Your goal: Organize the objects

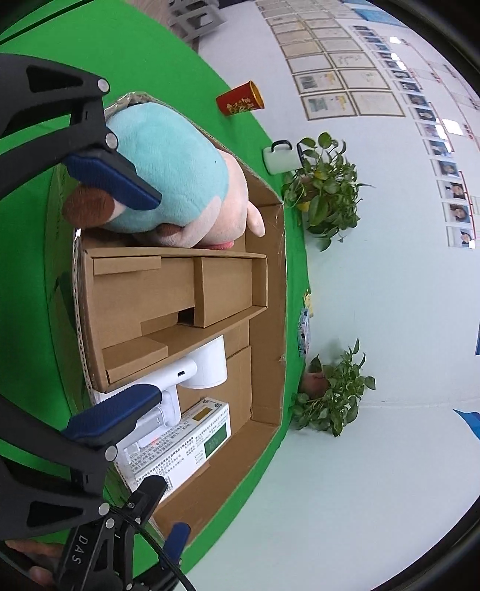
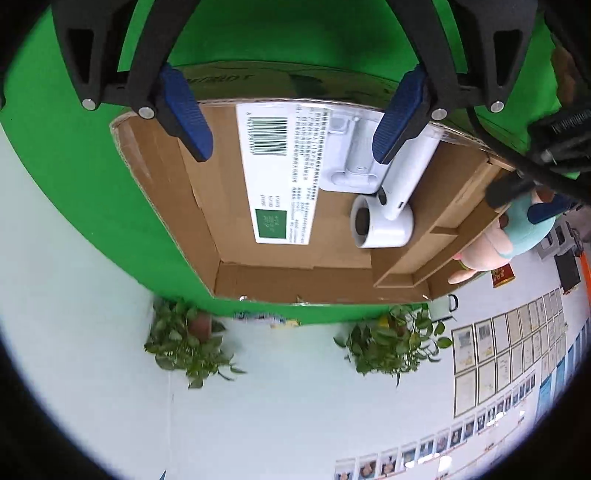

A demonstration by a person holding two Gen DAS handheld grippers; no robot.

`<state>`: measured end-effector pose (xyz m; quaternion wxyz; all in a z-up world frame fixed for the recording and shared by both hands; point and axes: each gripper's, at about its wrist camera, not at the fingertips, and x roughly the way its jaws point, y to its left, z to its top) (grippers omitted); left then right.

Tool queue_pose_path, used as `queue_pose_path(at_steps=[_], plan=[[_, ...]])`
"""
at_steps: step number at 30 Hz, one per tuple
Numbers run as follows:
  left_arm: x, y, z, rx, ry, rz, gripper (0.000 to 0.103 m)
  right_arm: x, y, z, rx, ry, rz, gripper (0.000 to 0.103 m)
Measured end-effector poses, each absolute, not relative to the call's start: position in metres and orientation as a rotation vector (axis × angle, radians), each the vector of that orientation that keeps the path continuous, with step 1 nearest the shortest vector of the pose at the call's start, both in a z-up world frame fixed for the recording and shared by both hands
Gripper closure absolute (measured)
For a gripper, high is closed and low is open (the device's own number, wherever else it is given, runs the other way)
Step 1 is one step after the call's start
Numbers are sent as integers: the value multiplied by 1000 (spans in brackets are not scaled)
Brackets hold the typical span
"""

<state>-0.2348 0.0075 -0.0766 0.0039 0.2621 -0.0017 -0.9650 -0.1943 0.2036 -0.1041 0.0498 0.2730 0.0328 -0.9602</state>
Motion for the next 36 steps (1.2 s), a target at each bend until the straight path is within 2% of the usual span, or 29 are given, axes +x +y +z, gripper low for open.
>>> queue_pose_path(at_steps=[8, 15, 36], plan=[[-241, 16, -87, 807, -76, -2999, 1, -194, 197, -108, 799, 125, -2955, 1], [-251, 20, -92, 839, -131, -2968, 0, -195, 196, -108, 800, 126, -2958, 1], [-252, 19, -92, 839, -128, -2972, 0, -194, 195, -108, 800, 124, -2958, 1]])
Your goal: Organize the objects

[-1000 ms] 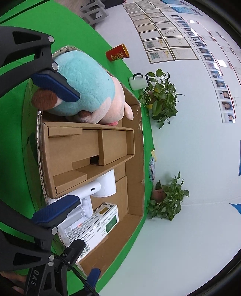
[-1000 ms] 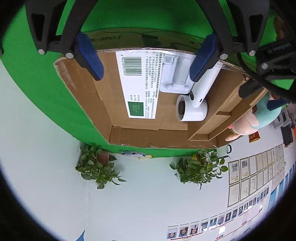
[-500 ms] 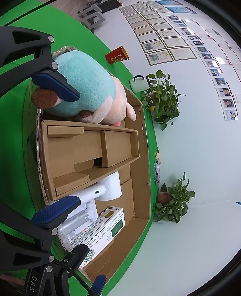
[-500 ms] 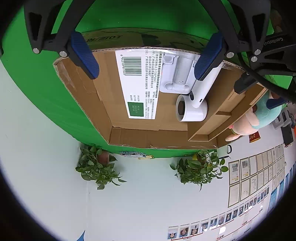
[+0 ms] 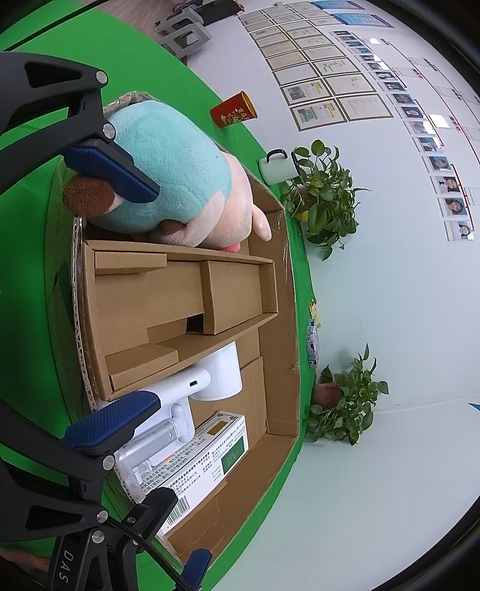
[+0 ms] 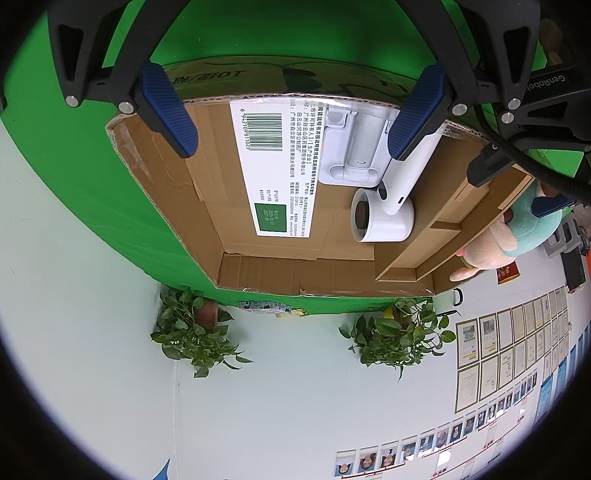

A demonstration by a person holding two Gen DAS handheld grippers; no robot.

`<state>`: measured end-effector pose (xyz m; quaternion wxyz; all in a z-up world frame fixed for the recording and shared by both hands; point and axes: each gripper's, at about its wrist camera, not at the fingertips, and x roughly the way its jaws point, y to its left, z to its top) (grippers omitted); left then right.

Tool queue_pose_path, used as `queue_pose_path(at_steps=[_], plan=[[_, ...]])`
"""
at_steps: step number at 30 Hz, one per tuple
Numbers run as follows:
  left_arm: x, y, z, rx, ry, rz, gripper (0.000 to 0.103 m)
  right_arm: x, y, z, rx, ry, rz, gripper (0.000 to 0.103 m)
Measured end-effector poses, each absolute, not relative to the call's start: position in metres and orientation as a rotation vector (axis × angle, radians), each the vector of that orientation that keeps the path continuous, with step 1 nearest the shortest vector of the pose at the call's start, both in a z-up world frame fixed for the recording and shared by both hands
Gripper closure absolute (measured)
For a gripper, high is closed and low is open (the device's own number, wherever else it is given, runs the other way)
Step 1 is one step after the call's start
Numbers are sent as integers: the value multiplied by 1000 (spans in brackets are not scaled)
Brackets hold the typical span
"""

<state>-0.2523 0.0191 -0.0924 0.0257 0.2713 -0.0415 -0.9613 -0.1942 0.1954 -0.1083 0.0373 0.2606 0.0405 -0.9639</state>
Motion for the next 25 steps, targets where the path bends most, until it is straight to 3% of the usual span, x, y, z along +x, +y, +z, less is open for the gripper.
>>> queue_pose_path(at_steps=[25], plan=[[-254, 20, -94, 841, -134, -2972, 0, -194, 195, -108, 800, 124, -2958, 1]])
